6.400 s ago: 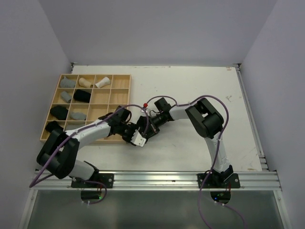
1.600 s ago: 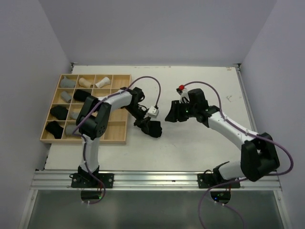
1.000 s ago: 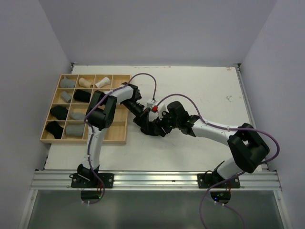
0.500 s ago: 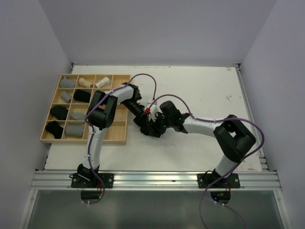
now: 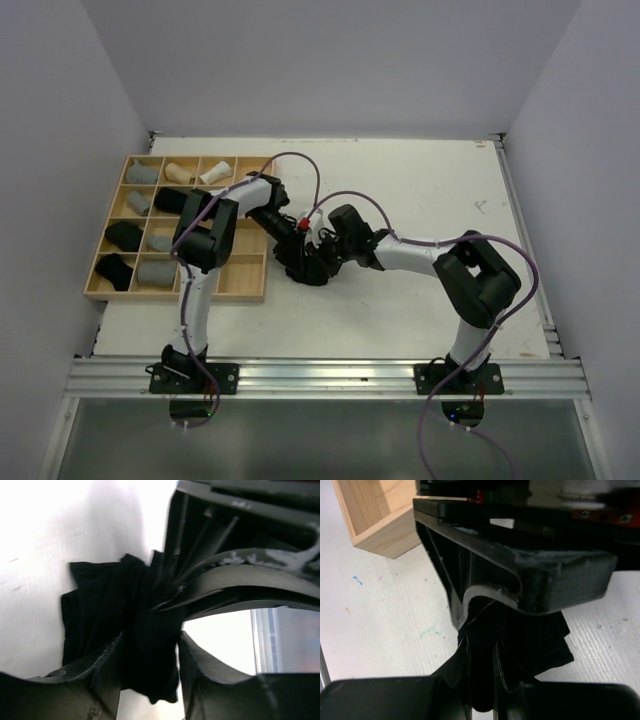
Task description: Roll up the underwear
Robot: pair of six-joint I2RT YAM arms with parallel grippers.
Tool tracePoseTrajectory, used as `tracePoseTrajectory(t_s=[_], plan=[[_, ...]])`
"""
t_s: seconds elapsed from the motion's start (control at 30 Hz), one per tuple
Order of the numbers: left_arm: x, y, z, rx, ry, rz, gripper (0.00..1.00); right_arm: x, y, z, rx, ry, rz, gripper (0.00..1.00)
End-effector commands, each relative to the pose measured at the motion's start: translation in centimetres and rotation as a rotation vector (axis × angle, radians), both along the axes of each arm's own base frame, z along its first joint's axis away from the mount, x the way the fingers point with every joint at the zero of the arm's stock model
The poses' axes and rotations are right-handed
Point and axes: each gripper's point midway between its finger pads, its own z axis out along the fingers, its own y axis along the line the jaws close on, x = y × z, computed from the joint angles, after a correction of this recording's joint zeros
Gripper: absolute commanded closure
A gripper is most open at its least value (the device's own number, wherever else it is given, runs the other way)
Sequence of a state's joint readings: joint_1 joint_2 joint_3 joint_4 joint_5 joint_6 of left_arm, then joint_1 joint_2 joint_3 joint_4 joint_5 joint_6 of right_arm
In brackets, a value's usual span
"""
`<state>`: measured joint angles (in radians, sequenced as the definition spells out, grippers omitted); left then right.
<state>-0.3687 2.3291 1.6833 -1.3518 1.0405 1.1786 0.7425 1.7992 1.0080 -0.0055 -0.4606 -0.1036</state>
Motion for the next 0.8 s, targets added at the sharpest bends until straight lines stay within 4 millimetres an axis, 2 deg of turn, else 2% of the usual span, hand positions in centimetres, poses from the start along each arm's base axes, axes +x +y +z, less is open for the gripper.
tracePoseTrajectory(t_s=[0.0, 0.07, 0.1, 0.17, 0.2, 0.27, 0.37, 0.43, 0.5, 0.53, 0.6, 0.7, 0.77], plan=[[5.2, 0.9, 1.2, -0.04, -0.309, 0.027, 0.5, -2.9, -2.7, -4.7, -0.125, 0.252, -0.072, 1.0], [6.9, 1.0, 3.6, -0.115, -0.4, 0.096, 0.47, -3.1, -3.4, -4.9, -0.103, 0.359, -0.138, 1.0], [7.6, 1.2, 6.4, -0.138, -0.456, 0.143, 0.47, -3.2, -3.7, -5.4, -0.102, 0.399, -0.155, 1.0], [8.9, 2.3, 7.8, -0.158, -0.556, 0.203, 0.46, -3.2, -4.3, -5.6, -0.089, 0.49, -0.2, 1.0], [9.1, 2.7, 10.0, -0.165, -0.624, 0.225, 0.46, -3.1, -4.5, -5.9, -0.089, 0.522, -0.217, 1.0], [9.4, 3.7, 11.8, -0.148, -0.765, 0.252, 0.44, -2.9, -5.0, -6.6, -0.092, 0.602, -0.258, 1.0], [9.2, 5.1, 13.1, -0.119, -0.917, 0.3, 0.4, -2.6, -5.1, -7.2, -0.086, 0.68, -0.296, 1.0], [8.7, 5.7, 13.3, -0.105, -0.972, 0.298, 0.39, -2.3, -5.1, -7.8, -0.092, 0.715, -0.313, 1.0], [7.3, 6.2, 13.1, -0.099, -1.02, 0.27, 0.37, -2.6, -5.1, -8.2, -0.103, 0.766, -0.329, 1.0], [6.2, 6.5, 11.9, -0.09, -1.011, 0.252, 0.36, -2.5, -5.3, -8.9, -0.111, 0.798, -0.349, 1.0], [5.3, 6.7, 11.9, -0.09, -1.083, 0.21, 0.34, -2.9, -5.4, -9.5, -0.117, 0.843, -0.357, 1.0], [3.2, 6.4, 9.4, -0.05, -1.152, 0.123, 0.33, -3.4, -5.9, -10.8, -0.152, 0.899, -0.379, 1.0], [1.8, 5.4, 8.1, -0.051, -1.193, 0.074, 0.33, -3.4, -6.1, -11.2, -0.16, 0.93, -0.39, 1.0]])
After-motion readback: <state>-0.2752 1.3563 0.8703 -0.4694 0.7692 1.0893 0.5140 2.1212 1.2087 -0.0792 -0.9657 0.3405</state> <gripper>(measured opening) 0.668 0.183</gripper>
